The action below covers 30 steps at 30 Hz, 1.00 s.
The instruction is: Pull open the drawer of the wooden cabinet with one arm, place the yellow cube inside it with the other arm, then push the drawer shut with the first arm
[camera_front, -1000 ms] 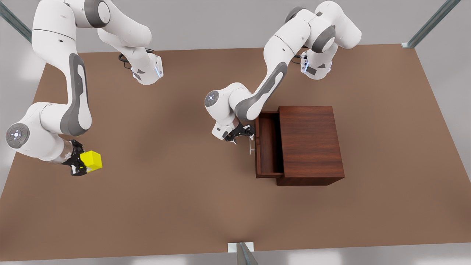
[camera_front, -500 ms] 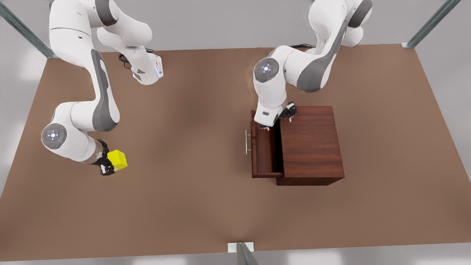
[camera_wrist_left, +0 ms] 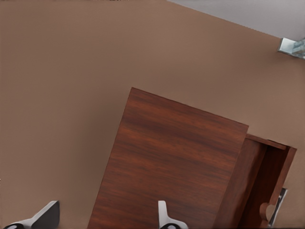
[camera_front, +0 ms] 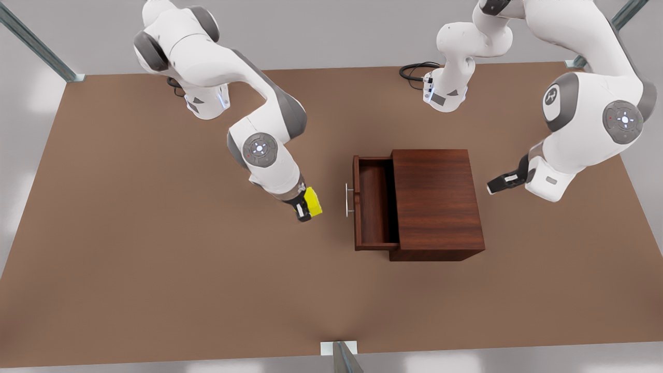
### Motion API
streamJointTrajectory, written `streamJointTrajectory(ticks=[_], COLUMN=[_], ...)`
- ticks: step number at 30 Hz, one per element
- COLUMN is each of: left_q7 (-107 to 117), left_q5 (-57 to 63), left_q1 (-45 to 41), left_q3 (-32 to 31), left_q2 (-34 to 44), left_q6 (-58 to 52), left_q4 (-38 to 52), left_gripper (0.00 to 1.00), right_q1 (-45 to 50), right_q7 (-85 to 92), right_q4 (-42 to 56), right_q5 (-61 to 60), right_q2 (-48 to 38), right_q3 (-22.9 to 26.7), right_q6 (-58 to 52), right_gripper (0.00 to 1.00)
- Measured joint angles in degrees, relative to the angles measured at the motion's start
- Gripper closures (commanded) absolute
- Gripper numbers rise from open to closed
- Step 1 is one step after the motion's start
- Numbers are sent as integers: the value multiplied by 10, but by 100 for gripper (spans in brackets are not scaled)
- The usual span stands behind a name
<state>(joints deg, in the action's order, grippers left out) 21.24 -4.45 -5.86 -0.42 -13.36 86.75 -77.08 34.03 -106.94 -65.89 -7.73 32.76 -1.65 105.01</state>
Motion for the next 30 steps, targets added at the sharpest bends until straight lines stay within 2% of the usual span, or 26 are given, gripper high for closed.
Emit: streamJointTrajectory(ticks=[6, 13, 14, 15, 16, 21, 22, 28, 30], left_q7=[-71, -128, -129, -125, -118, -33, -9, 167, 226], left_q5=[-1, -2, -2, -2, -1, -6, -7, -24, -27], left_q1=[-1, 7, 9, 9, 6, -14, -19, -47, -64], left_q3=[0, 7, 9, 9, 8, -1, -2, -3, -3], left_q2=[-8, -1, -1, -1, -1, -8, -11, -38, -41], left_q6=[-21, -31, -32, -32, -33, -35, -35, -7, 5], left_q4=[9, -5, -5, -7, -10, -13, -14, -13, -13], left_gripper=[0, 0, 43, 77, 100, 100, 100, 100, 100], right_q1=[38, 99, 108, 113, 117, 136, 139, 135, 76], right_q7=[-164, -306, -323, -338, -353, -415, -425, -474, -481], right_q4=[74, 139, 148, 153, 157, 182, 185, 189, 189], right_q5=[-5, -3, -3, -2, -2, 5, 5, 14, 15], right_q2=[68, 154, 164, 171, 177, 215, 219, 214, 177], right_q3=[-32, -25, -19, -15, -13, -8, -7, -6, -13], right_q6=[30, 69, 71, 73, 76, 84, 85, 83, 60], right_gripper=[32, 32, 32, 32, 32, 32, 0, 0, 0])
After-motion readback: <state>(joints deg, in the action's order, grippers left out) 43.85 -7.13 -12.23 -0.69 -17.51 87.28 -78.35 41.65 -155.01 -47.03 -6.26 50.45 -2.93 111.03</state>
